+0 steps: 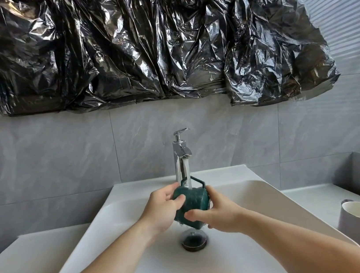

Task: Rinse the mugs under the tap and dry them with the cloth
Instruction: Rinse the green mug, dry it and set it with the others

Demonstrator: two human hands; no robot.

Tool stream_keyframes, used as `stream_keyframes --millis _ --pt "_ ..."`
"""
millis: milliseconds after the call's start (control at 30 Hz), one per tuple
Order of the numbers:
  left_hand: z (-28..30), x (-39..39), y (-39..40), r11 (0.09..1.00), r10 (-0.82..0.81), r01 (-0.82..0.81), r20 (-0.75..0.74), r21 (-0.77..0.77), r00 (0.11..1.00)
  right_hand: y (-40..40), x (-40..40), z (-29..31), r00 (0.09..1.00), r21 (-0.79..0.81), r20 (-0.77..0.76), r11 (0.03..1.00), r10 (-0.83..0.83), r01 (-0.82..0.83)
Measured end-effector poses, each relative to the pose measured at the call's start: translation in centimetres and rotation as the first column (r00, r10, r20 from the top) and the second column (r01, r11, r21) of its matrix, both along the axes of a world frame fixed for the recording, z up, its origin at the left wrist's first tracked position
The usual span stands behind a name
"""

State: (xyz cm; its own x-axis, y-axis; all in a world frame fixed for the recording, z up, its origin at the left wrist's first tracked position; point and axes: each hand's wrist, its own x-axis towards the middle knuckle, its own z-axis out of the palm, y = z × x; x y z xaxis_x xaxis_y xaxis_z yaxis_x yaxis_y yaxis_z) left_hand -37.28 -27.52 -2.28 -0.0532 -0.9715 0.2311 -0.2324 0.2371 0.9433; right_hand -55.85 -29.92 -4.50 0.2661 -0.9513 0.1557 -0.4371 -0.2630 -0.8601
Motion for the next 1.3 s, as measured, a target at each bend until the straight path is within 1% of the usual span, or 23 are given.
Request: stream_keyframes --millis 100,200,233,367,500,600,633,700,800,933,1033,1133,1233,1300 --pt "0.1 -0.3 -0.2 0.998 -0.043 0.042 -0.006 -0.040 0.999 0.2 0.1 0.3 0.998 0.062 0.062 0.998 0.019 -0.023" --pt "0.2 -0.4 -0.3 0.996 -0.068 0.065 -0.049 -0.061 0.996 0.3 0.5 0.6 0.992 0.075 0.126 0.997 0.012 -0.021" --pt "0.2 -0.4 -0.4 0.996 -0.049 0.046 -0.039 -0.071 0.998 0.3 0.6 0.7 0.990 0.075 0.143 0.997 0.002 -0.013" --pt "-0.3 0.3 -0.9 0.989 0.097 -0.081 0.122 -0.125 0.988 0.0 0.4 0.7 0.973 0.103 0.228 0.995 -0.031 0.008" --pt "-0.5 0.0 -0.7 0.980 0.143 -0.112 0.190 -0.166 0.971 -0.2 0.0 1.0 0.967 0.144 0.245 0.989 -0.066 0.031" --pt "-0.4 -0.3 -0.4 0.956 0.214 -0.140 0.288 -0.257 0.933 -0.5 -0.3 1.7 0.927 0.114 0.350 0.989 -0.130 0.096" --pt "-0.4 -0.2 -0.3 0.948 0.229 -0.141 0.304 -0.286 0.925 -0.5 -0.4 1.9 0.923 0.091 0.355 0.988 -0.151 0.127" --pt "-0.3 -0.2 -0.1 0.934 0.223 -0.107 0.324 -0.340 0.919 -0.6 -0.7 2.1 0.944 0.046 0.271 0.982 -0.189 0.183" --pt "-0.4 -0.4 0.0 0.914 0.198 -0.017 0.410 -0.404 0.890 -0.7 -0.9 1.7 0.964 0.014 0.139 0.973 -0.228 0.228" --pt "-0.6 -0.4 -0.2 0.896 0.185 0.042 0.456 -0.442 0.871 -1.1 -1.2 1.5 0.959 -0.028 0.056 0.960 -0.278 0.280" --pt "-0.7 -0.2 -0.4 0.887 0.190 0.063 0.486 -0.457 0.853 -1.1 -1.4 1.6 0.956 0.005 0.079 0.960 -0.281 0.281" --pt "-0.8 -0.1 -0.5 0.881 0.203 0.054 0.477 -0.471 0.855 -1.0 -1.6 1.8 0.960 0.040 0.105 0.965 -0.262 0.259" --pt "-0.9 0.1 -0.4 0.889 0.194 0.054 0.481 -0.454 0.855 -1.0 -1.7 1.9 0.953 0.072 0.126 0.960 -0.276 0.269" --pt "-1.0 0.1 -0.3 0.889 0.215 0.045 0.501 -0.456 0.838 -0.9 -1.8 2.1 0.950 0.079 0.126 0.958 -0.285 0.277"
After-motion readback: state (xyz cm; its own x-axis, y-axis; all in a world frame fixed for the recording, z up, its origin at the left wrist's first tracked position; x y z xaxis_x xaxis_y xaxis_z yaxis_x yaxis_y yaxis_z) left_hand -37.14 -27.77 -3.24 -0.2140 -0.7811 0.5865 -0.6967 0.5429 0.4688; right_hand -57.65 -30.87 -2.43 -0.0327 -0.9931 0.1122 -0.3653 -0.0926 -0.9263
